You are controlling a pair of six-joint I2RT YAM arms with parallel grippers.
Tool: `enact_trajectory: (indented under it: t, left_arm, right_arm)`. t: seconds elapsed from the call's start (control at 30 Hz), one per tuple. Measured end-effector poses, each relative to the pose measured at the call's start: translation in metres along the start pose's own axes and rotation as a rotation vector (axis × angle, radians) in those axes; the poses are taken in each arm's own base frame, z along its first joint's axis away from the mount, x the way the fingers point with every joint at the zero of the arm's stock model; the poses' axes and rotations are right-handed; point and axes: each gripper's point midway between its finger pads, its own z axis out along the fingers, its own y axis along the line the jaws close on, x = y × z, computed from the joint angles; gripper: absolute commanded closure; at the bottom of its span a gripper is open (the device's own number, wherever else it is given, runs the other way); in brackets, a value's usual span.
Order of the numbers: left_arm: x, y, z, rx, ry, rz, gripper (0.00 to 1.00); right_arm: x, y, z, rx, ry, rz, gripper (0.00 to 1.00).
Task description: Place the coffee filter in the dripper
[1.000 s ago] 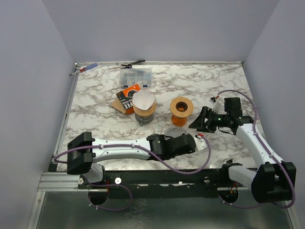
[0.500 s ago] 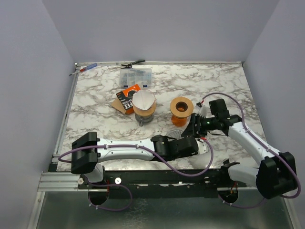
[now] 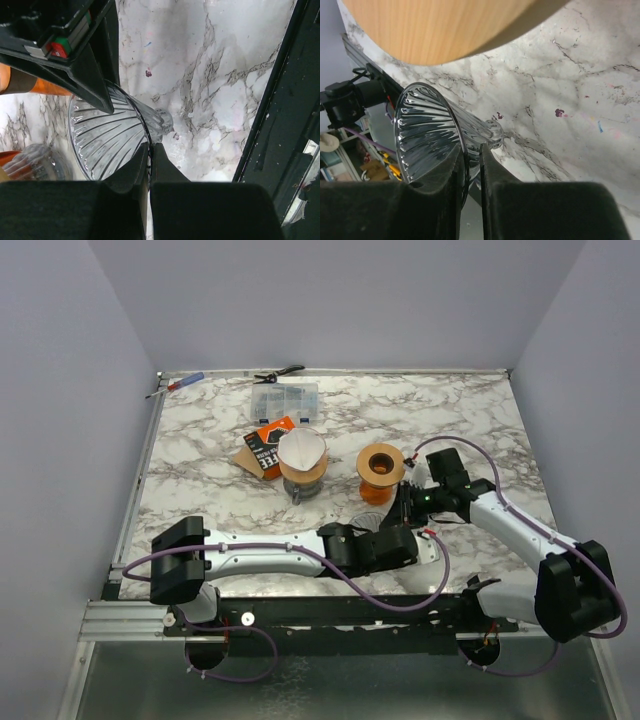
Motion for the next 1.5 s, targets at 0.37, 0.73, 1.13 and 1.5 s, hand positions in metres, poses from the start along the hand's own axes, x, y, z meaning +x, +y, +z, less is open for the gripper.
enact_trajectory:
  t: [0.37, 0.73, 1.13, 1.5]
  left_arm:
    - [-0.007, 0.002, 0.001, -0.014, -0.014, 0.022, 0.37]
    - [-0.019, 0.013, -0.004, -0.075, -0.078, -0.043, 0.01]
    - [-0.038, 0.087, -0.055, -0.118, -0.337, -0.357, 0.01]
    - [0.005, 0.204, -0.124, -0.371, -0.509, -0.711, 0.01]
  right_arm:
    - [-0.001, -0.006, 0.002, 0.042, -0.01, -0.021, 1.0]
    - [-0.002, -0.009, 0.002, 0.059, -0.018, -0.02, 1.0]
    - [-0.005, -0.011, 0.0, 0.077, -0.023, -0.033, 1.0]
    - [-0.015, -0.002, -0.006, 0.073, -0.05, -0.06, 1.0]
